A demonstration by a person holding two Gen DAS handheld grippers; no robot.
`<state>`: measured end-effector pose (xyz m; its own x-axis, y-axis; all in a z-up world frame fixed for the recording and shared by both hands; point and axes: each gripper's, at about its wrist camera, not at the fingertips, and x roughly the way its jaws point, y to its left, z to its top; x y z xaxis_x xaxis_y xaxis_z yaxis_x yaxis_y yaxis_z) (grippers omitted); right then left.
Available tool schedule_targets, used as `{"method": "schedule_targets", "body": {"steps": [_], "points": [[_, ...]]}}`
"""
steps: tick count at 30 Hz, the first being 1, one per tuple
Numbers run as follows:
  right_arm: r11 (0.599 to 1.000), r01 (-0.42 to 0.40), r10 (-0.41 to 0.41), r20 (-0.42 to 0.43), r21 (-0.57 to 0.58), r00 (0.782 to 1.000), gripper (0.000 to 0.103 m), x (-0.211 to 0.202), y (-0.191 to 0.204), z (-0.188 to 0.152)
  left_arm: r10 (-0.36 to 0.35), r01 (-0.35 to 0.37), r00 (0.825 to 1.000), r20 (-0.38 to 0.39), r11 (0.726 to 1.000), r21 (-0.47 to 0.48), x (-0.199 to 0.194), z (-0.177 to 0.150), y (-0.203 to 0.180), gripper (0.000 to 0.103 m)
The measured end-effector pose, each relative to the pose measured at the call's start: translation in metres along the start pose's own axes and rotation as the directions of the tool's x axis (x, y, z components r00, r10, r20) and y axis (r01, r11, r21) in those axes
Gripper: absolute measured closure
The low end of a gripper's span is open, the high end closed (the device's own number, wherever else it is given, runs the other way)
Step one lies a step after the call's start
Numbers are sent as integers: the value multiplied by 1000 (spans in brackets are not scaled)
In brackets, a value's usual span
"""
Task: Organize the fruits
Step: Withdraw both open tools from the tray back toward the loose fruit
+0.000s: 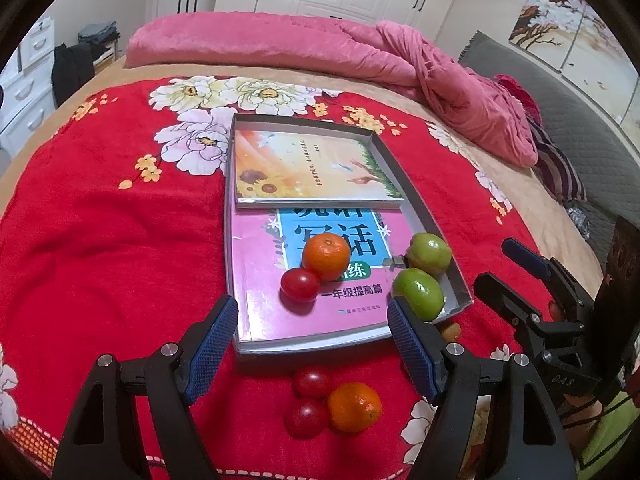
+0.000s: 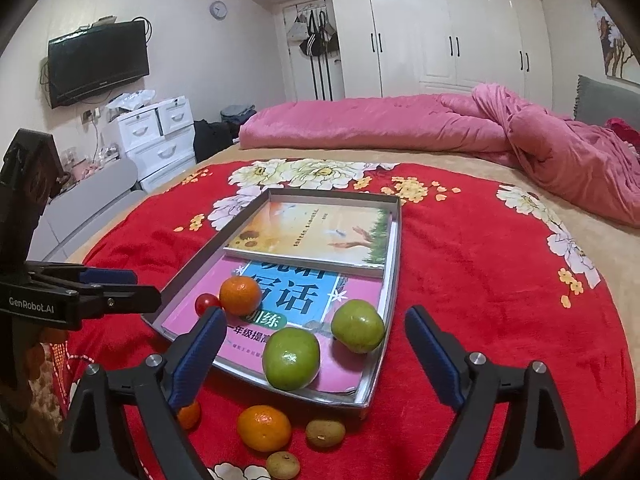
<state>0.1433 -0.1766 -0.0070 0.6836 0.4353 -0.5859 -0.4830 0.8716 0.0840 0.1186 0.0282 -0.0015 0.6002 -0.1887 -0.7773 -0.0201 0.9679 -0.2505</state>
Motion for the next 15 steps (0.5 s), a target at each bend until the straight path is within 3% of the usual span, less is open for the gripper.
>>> {"method": "schedule_targets", "body": {"steps": [15], "points": [[999,31,-31,32,-7,999,12,-13,0,2,-3,3,1000,9,1000,17,-9,-3,-6,25]]}}
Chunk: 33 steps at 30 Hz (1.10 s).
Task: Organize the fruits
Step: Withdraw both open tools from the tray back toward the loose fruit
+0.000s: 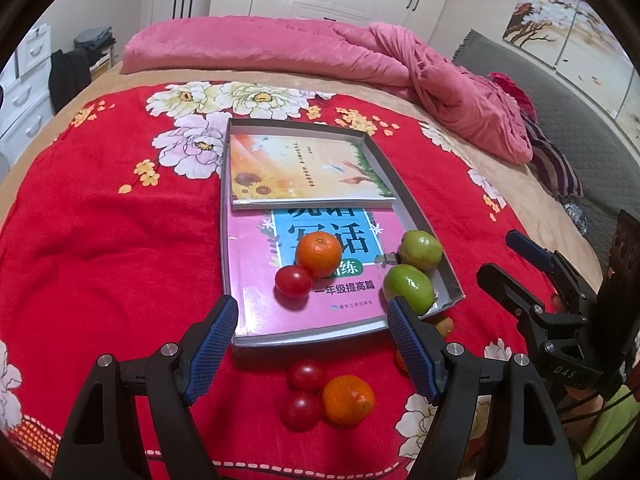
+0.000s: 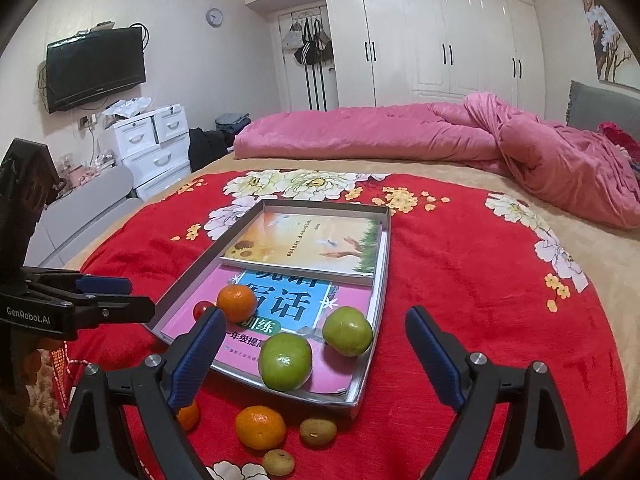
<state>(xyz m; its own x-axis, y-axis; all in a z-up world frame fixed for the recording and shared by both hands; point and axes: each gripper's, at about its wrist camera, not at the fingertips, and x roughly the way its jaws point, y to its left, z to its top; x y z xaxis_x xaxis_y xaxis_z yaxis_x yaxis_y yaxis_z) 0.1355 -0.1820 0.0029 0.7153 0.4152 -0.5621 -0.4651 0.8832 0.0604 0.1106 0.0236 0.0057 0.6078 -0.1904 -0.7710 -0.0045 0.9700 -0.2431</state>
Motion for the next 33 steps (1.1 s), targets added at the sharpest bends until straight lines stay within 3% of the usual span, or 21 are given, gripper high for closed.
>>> {"method": "schedule_targets", "body": {"steps": [33], "points": [[999,30,-30,16,32,999,10,-28,-6,2,-16,16,1000,4,1000,26,-17,-10,-1,25]]}}
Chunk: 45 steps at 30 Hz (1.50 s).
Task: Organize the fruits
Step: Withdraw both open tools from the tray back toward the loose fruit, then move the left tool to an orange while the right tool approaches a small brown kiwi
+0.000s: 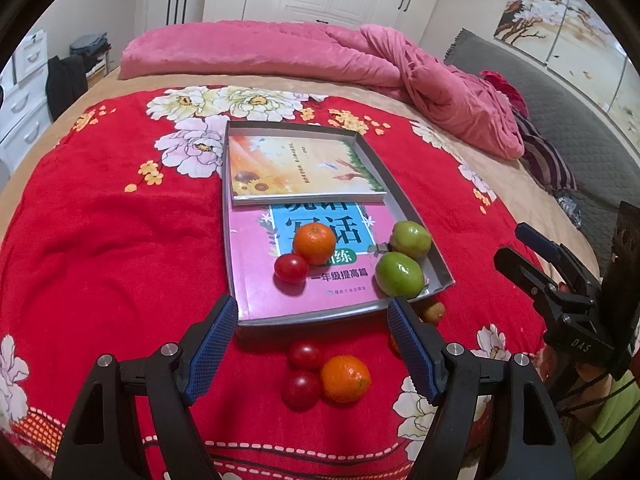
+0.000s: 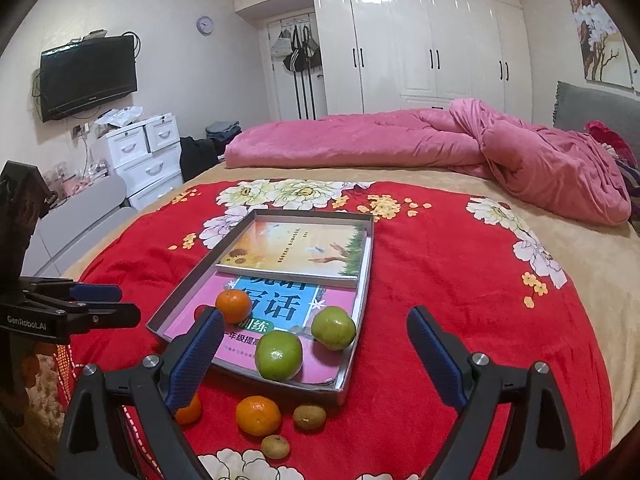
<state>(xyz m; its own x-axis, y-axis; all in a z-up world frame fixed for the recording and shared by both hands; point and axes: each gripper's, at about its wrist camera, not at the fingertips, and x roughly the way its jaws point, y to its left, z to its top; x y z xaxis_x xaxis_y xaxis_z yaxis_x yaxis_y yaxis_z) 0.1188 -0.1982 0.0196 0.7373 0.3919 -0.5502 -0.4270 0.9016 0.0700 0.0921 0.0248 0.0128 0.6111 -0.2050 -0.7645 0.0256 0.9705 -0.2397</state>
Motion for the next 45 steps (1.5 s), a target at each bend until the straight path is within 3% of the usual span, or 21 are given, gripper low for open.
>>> {"method": "schedule_targets", "body": {"steps": [21,36,45], "points": [[999,-28,24,-118,-36,993,10,2,19,-25,-26,36,995,-100,995,95,9,-35,-22,25],[998,-1,-12,-217,-60,976,10,8,25,-42,-48,75,988,-146,980,183,17,-47,-37,25],[998,24,-40,-294,-57,955,10,16,22,-53,-13,58,986,-164,959,278,27,-57,-45,40]]}}
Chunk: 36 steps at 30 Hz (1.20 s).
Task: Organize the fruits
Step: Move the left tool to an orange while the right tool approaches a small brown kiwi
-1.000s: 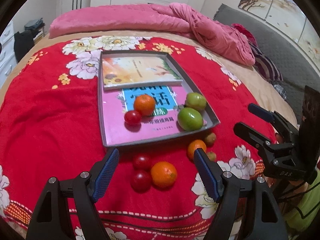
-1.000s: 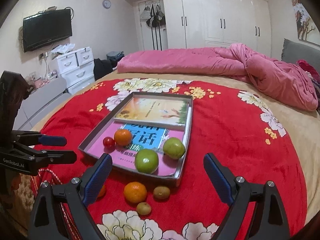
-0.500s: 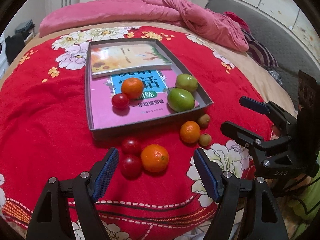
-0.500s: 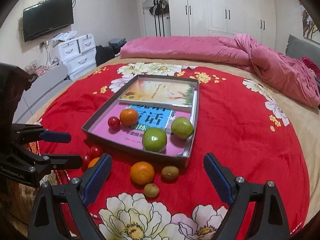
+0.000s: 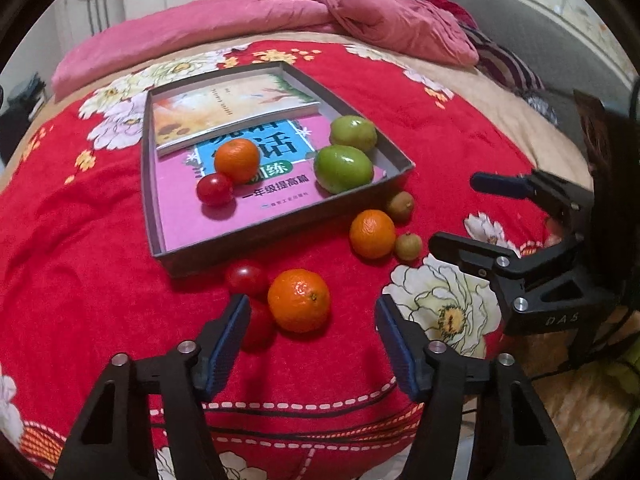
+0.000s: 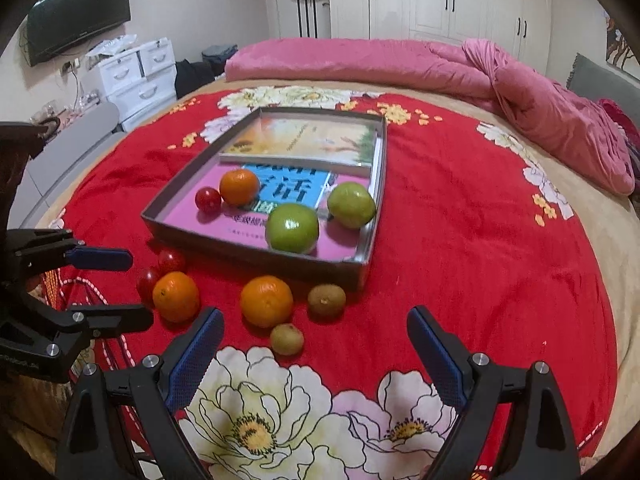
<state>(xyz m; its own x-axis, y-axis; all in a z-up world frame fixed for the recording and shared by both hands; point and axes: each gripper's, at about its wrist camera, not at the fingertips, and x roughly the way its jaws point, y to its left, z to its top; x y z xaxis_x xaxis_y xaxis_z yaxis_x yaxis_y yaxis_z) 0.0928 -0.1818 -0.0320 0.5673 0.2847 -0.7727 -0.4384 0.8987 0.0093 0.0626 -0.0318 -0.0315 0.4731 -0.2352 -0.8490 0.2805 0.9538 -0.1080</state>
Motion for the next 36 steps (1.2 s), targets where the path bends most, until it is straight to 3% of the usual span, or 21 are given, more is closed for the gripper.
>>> {"method": "schedule_targets", "body": {"steps": [9,17,20,22,27,36], "points": [[1000,4,-4,-67,-5,998,10,13,1,-7,-3,3,1000,-20,1000,31,9,-1,-3,45],[1000,-9,10,-91,10,996,12,19,-1,-10,32,-28,998,-48,996,79,22,3,-6,56],[1000,-14,15,-103,2,995,20,22,0,-11,55,-50,997,-47,994,101,26,5,-8,56],[1000,-28,28,-116,-1,993,33,26,1,-11,56,-51,997,-49,993,102,27,6,-7,57],[998,-65,63,-147,-9,987,53,37,3,-14,60,-55,997,-51,994,98,29,7,-3,60],[993,-105,96,-171,-44,981,72,49,10,-14,66,-60,996,-64,994,91,34,9,-2,60]]}}
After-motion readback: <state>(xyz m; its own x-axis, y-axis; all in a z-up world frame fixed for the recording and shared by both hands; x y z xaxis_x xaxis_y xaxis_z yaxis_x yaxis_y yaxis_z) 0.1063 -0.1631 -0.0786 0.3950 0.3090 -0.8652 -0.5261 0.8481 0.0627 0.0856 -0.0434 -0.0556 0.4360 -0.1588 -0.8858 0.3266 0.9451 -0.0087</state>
